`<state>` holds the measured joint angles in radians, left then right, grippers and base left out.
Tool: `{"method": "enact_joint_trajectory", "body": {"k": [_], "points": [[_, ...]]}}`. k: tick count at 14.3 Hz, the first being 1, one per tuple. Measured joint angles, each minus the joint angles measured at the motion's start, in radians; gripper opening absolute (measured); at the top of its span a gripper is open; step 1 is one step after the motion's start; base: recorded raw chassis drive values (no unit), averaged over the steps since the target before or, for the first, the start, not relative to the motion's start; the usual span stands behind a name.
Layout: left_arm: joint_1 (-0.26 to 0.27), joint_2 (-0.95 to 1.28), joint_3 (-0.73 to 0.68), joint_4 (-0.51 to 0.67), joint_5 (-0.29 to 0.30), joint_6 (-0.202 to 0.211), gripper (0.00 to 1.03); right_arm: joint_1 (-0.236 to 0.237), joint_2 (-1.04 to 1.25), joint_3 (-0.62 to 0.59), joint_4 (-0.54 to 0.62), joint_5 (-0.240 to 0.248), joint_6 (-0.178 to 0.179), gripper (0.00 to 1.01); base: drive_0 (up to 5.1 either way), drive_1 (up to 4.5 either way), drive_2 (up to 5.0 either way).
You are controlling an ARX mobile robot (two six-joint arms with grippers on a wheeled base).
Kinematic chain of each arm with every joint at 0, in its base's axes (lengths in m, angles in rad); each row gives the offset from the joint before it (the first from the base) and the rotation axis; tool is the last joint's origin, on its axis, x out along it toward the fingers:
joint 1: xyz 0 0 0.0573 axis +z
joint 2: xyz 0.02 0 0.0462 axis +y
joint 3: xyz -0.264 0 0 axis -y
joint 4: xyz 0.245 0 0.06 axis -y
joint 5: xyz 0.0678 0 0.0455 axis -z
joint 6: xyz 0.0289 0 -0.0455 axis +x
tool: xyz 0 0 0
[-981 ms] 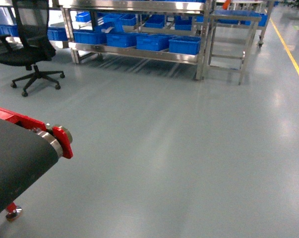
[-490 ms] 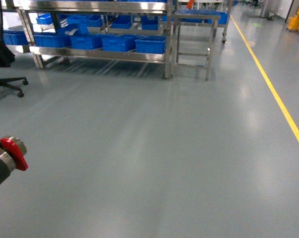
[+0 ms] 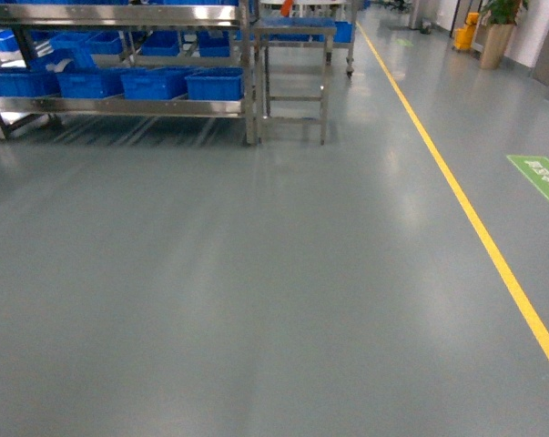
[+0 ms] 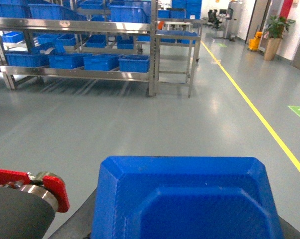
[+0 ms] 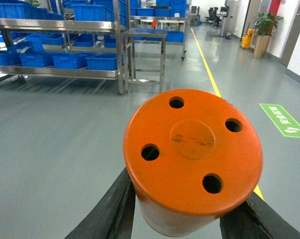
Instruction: Sort blue parts and orange caps into right shelf containers
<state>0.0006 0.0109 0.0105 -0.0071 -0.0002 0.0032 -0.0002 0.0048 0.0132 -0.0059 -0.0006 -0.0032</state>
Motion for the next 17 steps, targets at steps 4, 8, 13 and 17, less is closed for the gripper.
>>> {"method": "enact_joint_trajectory", "body": {"k": [4, 8, 13, 17], "points": [[-0.002, 0.0, 0.0, 0.0, 0.0, 0.0, 0.43, 0.0, 0.0, 0.0, 0.002, 0.0, 0.0, 0.41, -1.7, -1.68, -1.7], [-0.002, 0.0, 0.0, -0.001, 0.0, 0.0, 0.43, 0.0, 0.0, 0.0, 0.0, 0.0, 0.0, 0.41, -1.7, -1.68, -1.7], [-0.002, 0.0, 0.0, -0.001, 0.0, 0.0, 0.43, 0.0, 0.0, 0.0, -0.005, 0.0, 0.0, 0.41, -1.3, -0.48, -2.2], [-0.002, 0.0, 0.0, 0.003, 0.0, 0.0, 0.43, 0.0, 0.0, 0.0, -0.002, 0.0, 0.0, 0.41, 0.0, 4.33, -4.3]]}}
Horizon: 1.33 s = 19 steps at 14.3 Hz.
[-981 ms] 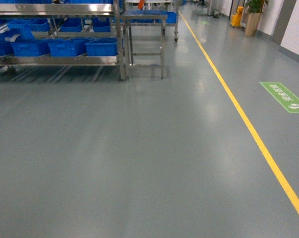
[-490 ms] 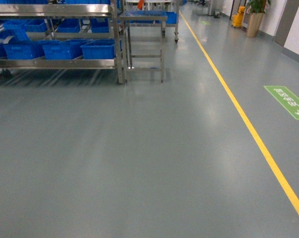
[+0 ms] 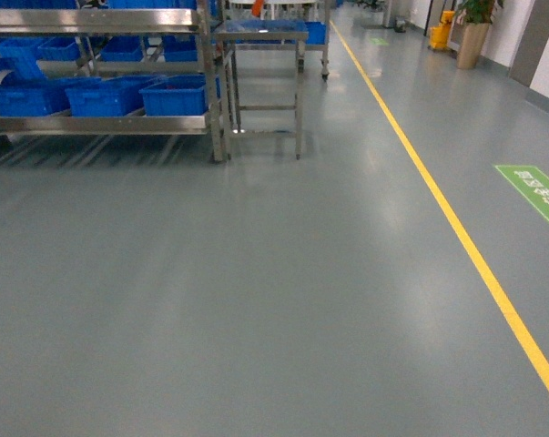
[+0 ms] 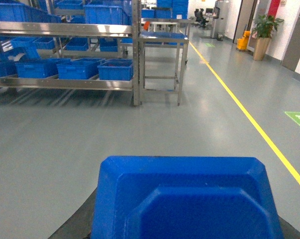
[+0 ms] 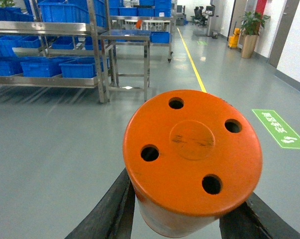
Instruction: Sort blue parts and orange caps into right shelf containers
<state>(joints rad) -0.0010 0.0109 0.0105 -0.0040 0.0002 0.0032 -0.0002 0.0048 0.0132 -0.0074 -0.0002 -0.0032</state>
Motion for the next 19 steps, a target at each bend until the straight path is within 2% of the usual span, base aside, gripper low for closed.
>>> {"method": "enact_joint_trajectory", "body": {"k": [19], "points": [[0.0, 0.0, 0.0, -0.005, -0.001, 0.0, 0.43, 0.0, 0.0, 0.0, -0.002, 0.0, 0.0, 0.41, 0.0, 4.29, -4.4]]}}
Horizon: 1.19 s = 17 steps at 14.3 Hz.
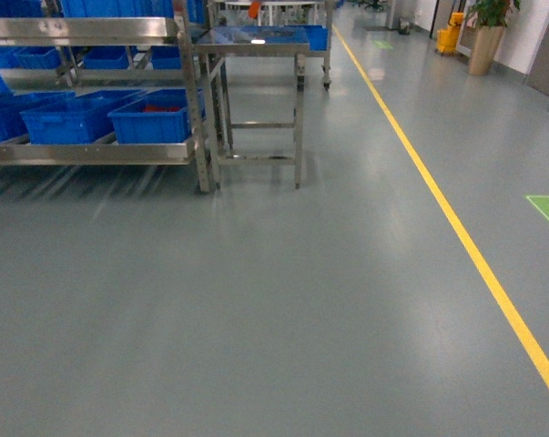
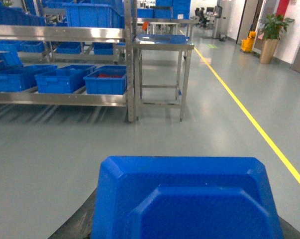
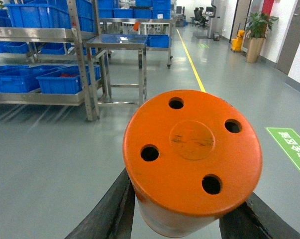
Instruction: Sort blue parts and orange caps into right shelf containers
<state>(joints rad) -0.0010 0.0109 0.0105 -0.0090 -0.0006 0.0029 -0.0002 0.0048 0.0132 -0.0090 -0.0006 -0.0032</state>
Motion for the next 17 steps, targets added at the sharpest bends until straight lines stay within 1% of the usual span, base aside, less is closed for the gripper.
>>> {"method": "enact_joint_trajectory", "body": {"k": [17], "points": [[0.0, 0.0, 0.0, 0.001, 0.0, 0.0, 0.43, 0.0, 0.0, 0.0, 0.003, 0.0, 0.0, 0.41, 0.0, 4.34, -4.3]]}}
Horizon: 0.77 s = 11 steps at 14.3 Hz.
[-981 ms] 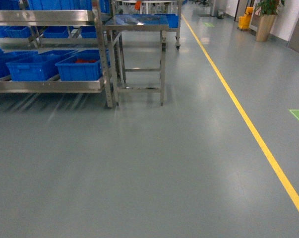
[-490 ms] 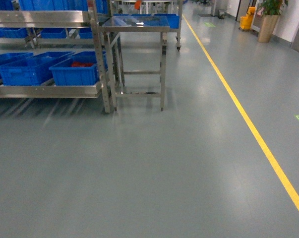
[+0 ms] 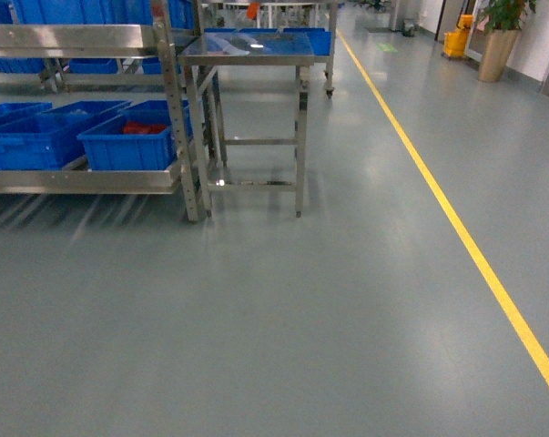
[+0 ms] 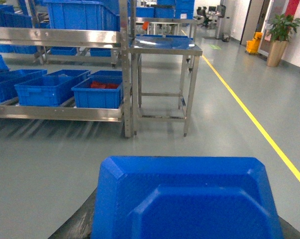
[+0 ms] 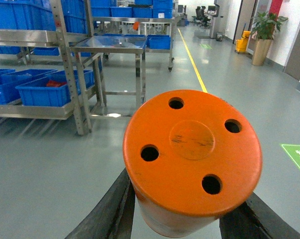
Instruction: Sort blue parts and orange caps into right shelf containers
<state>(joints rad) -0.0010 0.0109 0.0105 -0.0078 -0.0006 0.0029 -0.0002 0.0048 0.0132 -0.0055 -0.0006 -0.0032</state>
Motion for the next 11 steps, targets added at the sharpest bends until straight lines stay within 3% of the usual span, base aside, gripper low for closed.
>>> {"method": "enact_joint_trajectory", "body": {"k": [11], "points": [[0.0, 0.0, 0.0, 0.001, -0.001, 0.0, 0.43, 0.0, 0.0, 0.0, 0.001, 0.0, 0.0, 0.41, 0.1, 4.39, -4.3]]}}
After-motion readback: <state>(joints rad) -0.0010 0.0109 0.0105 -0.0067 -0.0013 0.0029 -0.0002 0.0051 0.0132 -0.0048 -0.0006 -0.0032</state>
